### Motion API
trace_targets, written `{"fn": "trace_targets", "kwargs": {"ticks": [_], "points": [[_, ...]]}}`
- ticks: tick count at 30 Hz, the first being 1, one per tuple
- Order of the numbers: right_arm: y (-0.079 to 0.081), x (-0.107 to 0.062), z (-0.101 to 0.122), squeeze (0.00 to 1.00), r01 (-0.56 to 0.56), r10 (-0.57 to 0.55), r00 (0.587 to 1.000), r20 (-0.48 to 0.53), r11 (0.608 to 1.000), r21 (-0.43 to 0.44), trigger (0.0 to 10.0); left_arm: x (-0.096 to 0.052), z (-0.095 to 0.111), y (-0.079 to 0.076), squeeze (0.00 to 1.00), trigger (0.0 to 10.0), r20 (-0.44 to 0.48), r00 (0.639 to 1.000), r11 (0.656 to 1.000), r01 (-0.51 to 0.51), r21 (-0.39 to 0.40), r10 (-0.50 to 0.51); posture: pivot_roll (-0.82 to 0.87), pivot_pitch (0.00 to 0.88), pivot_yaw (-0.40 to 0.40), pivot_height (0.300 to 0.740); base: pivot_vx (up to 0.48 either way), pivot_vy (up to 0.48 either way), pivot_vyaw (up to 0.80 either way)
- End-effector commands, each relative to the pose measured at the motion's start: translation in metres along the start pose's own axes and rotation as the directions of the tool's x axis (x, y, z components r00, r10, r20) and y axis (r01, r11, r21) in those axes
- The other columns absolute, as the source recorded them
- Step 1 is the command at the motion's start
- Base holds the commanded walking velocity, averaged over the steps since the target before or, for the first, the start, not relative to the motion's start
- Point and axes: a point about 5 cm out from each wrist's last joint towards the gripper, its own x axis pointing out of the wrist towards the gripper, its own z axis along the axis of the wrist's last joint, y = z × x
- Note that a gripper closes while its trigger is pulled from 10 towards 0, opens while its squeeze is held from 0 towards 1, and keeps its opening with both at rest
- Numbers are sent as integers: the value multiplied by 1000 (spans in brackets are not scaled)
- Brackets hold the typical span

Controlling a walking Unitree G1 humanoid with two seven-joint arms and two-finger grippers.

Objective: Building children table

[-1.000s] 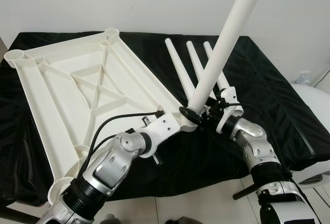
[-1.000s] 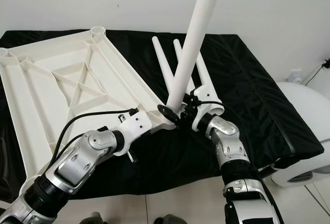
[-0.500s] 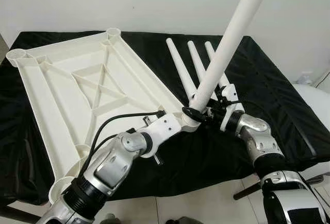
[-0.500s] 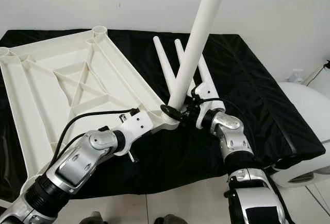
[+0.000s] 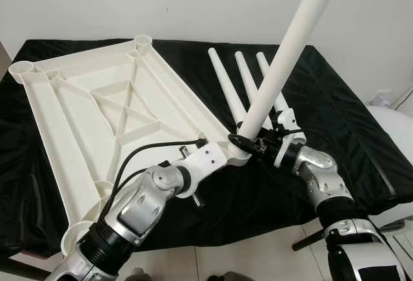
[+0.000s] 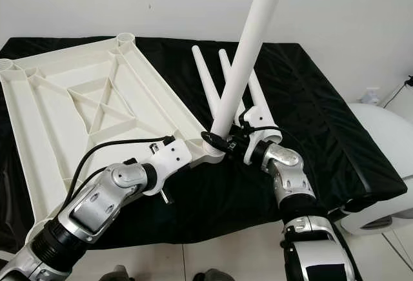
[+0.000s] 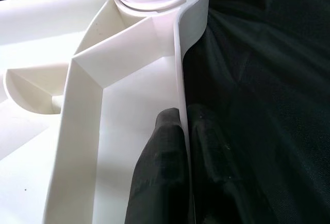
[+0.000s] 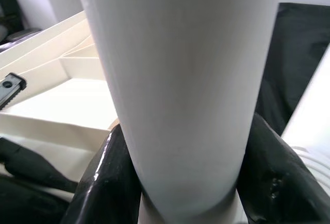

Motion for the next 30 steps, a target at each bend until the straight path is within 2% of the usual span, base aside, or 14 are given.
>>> {"fn": "trace_targets", "kwargs": {"ticks": [1, 7, 11, 15, 19, 20, 22, 25, 28, 30], "points": [[6, 7, -2, 0, 26, -27, 999, 18, 998, 49, 10000, 7, -1, -15, 0, 10000, 11, 995, 995, 97, -13, -97, 24, 0, -102, 740, 0, 0, 0], [14, 19, -2, 0, 97, -98, 995, 8, 994, 52, 10000, 6, -1, -15, 0, 10000, 9, 995, 995, 95, -16, -95, 26, 0, -101, 740, 0, 0, 0], [22, 30, 1, 0, 193, -194, 981, 15, 980, 53, 10000, 5, -2, -16, 0, 10000, 7, 995, 995, 97, -16, -97, 26, 0, -100, 740, 0, 0, 0], [40, 44, 8, 0, 252, -256, 965, 62, 965, 72, 10000, 4, -2, -16, 0, 10000, 6, 995, 995, 100, -16, -99, 26, 3, -93, 740, 0, 0, 0], [45, 49, 11, 0, 294, -300, 951, 72, 952, 81, 10000, 4, -2, -16, 0, 10000, 5, 995, 995, 102, -15, -102, 25, 5, -90, 740, 0, 0, 0], [49, 54, 12, 0, 369, -377, 924, 67, 923, 107, 10000, 5, -3, -17, 0, 10000, 5, 994, 994, 106, -14, -106, 24, 5, -90, 740, 0, 0, 0], [52, 58, 14, 0, 446, -454, 890, 48, 887, 123, 10000, 5, -2, -17, 0, 10000, 5, 994, 994, 108, -14, -108, 23, 5, -91, 740, 0, 0, 0], [53, 60, 14, 0, 481, -489, 872, 40, 868, 120, 10000, 5, -2, -17, 0, 10000, 5, 994, 994, 109, -13, -109, 23, 5, -91, 740, 0, 0, 0], [59, 66, 16, 0, 551, -558, 830, 23, 825, 123, 10000, 6, -1, -18, 0, 10000, 8, 994, 994, 109, -14, -109, 21, 0, -95, 740, 0, 0, 0], [63, 68, 19, 0, 557, -563, 826, 28, 823, 115, 10000, 6, -1, -18, 0, 10000, 10, 994, 994, 108, -15, -108, 21, 0, -96, 740, 0, 0, 0]]}}
